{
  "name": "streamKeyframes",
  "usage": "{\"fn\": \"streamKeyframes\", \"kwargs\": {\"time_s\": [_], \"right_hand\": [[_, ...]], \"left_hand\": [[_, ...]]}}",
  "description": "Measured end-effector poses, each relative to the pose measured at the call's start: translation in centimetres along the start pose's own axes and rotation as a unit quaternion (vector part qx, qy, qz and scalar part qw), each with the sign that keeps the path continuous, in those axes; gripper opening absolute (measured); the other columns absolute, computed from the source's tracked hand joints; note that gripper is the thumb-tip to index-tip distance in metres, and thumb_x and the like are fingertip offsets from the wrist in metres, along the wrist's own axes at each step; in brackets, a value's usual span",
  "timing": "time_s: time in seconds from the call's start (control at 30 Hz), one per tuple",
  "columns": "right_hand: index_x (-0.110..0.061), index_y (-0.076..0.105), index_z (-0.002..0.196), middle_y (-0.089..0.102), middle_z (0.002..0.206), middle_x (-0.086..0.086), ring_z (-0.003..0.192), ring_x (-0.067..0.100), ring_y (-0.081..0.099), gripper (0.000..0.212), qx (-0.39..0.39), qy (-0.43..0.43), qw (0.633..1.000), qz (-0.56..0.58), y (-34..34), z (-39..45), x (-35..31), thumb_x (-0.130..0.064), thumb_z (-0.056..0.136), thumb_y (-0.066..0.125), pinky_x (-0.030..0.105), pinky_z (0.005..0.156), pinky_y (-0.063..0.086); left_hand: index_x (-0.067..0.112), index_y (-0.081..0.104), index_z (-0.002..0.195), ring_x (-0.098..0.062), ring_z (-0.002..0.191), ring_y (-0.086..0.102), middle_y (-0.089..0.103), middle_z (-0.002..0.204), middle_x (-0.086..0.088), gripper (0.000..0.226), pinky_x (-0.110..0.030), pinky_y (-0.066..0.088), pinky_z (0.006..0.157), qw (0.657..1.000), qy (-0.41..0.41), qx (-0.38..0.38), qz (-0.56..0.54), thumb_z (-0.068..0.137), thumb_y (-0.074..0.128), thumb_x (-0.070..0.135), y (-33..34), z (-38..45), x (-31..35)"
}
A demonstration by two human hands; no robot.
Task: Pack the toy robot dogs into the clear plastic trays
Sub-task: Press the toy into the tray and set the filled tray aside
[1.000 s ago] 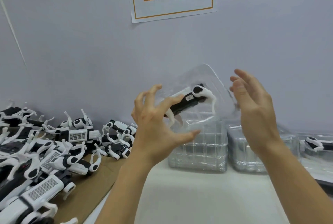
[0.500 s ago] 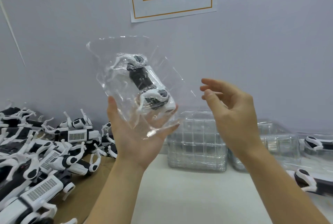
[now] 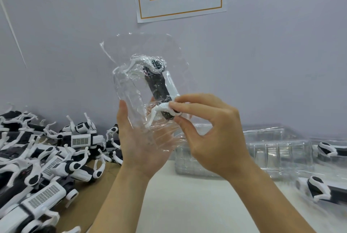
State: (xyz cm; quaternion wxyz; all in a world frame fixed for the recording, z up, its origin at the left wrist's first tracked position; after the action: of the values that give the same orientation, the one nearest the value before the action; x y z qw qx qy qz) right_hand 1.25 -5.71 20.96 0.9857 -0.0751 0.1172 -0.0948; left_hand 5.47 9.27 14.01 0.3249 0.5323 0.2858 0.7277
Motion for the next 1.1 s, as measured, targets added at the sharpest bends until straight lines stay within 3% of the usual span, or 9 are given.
{"fn": "streamKeyframes", "kwargs": {"time_s": [0.13,0.23,0.37,0.5,0.6,0.73,0.9,1.0,1.1], "right_hand": [[-0.012,0.079,0.099,0.073,0.101,-0.002,0.094,0.016,0.067,0.026,0.002,-0.025,1.000,-0.011,-0.2,0.1,-0.2,0.001,0.077,0.081,0.033,0.085,0.053],[-0.012,0.079,0.099,0.073,0.101,-0.001,0.093,0.017,0.066,0.025,-0.005,-0.027,1.000,-0.004,-0.3,0.1,-0.2,-0.001,0.077,0.082,0.032,0.084,0.053],[-0.012,0.079,0.099,0.072,0.100,-0.001,0.093,0.017,0.066,0.024,-0.019,-0.020,1.000,0.005,-0.3,0.1,0.1,-0.002,0.077,0.081,0.029,0.083,0.052],[-0.011,0.080,0.097,0.071,0.096,-0.001,0.089,0.019,0.065,0.020,-0.018,-0.022,1.000,0.008,-0.4,0.0,0.3,0.001,0.081,0.077,0.028,0.080,0.052],[-0.010,0.080,0.093,0.071,0.092,0.000,0.086,0.021,0.066,0.018,-0.010,-0.027,1.000,0.004,-0.5,0.1,0.4,0.003,0.080,0.079,0.030,0.077,0.052],[-0.011,0.079,0.091,0.071,0.090,-0.003,0.085,0.018,0.065,0.017,-0.022,-0.030,0.999,-0.008,-0.6,0.3,0.3,0.000,0.078,0.081,0.029,0.076,0.052],[-0.015,0.076,0.088,0.069,0.085,-0.008,0.079,0.005,0.060,0.016,-0.062,0.003,0.998,-0.007,-0.8,0.4,0.8,-0.002,0.080,0.075,0.012,0.073,0.041],[-0.015,0.075,0.084,0.069,0.076,-0.008,0.074,0.012,0.063,0.011,-0.039,0.016,0.999,-0.004,-1.6,0.7,0.9,-0.006,0.083,0.068,0.020,0.066,0.045],[-0.016,0.071,0.100,0.067,0.080,-0.009,0.075,0.015,0.064,0.014,0.041,0.032,0.999,0.013,-3.0,1.0,1.1,-0.010,0.087,0.070,0.029,0.065,0.051]], "left_hand": [[0.010,0.061,0.129,-0.031,0.096,0.072,0.072,0.109,-0.014,0.096,-0.038,0.057,0.076,1.000,-0.009,-0.018,0.006,0.061,0.075,0.076,0.4,0.0,-0.1],[0.011,0.062,0.122,-0.024,0.094,0.070,0.070,0.106,-0.008,0.088,-0.033,0.052,0.085,0.999,-0.005,-0.042,0.019,0.064,0.072,0.077,0.7,0.0,0.1],[0.013,0.064,0.118,-0.018,0.088,0.057,0.063,0.099,-0.004,0.089,-0.030,0.030,0.086,0.999,-0.005,-0.006,0.033,0.058,0.072,0.078,0.5,-0.2,0.0],[0.012,0.048,0.146,-0.029,0.128,0.054,0.056,0.140,-0.009,0.102,-0.046,0.036,0.111,0.998,0.001,0.057,-0.001,0.069,0.057,0.079,0.0,0.0,0.1],[0.015,0.045,0.149,-0.033,0.139,0.047,0.050,0.149,-0.012,0.098,-0.054,0.032,0.116,0.998,-0.006,0.058,-0.016,0.077,0.049,0.080,0.3,0.1,-0.1],[0.016,0.046,0.149,-0.034,0.138,0.047,0.051,0.149,-0.013,0.095,-0.057,0.028,0.117,0.998,-0.021,0.058,0.000,0.080,0.046,0.081,-0.1,0.3,-0.3],[0.021,0.044,0.149,-0.036,0.138,0.046,0.049,0.150,-0.012,0.101,-0.063,0.027,0.116,0.997,-0.038,0.053,0.049,0.070,0.056,0.082,-0.7,0.7,-0.8],[0.021,0.053,0.144,-0.042,0.131,0.053,0.053,0.147,-0.015,0.100,-0.069,0.028,0.113,0.995,-0.056,-0.052,0.065,0.062,0.072,0.076,0.5,0.4,-1.4],[0.023,0.065,0.131,-0.046,0.121,0.060,0.062,0.137,-0.015,0.092,-0.071,0.040,0.102,0.988,-0.060,-0.098,0.100,0.055,0.081,0.072,1.1,0.0,-1.7]]}}
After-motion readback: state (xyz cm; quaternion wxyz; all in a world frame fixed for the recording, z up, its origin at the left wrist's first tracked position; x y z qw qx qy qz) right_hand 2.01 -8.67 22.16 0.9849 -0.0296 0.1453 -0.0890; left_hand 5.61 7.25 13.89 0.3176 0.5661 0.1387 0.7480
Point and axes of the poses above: each hand's wrist, its own z-axis towards the middle knuckle, its own y-axis out of the palm, x = y × z, the point moved 7 cm from there along z, towards the middle knuckle
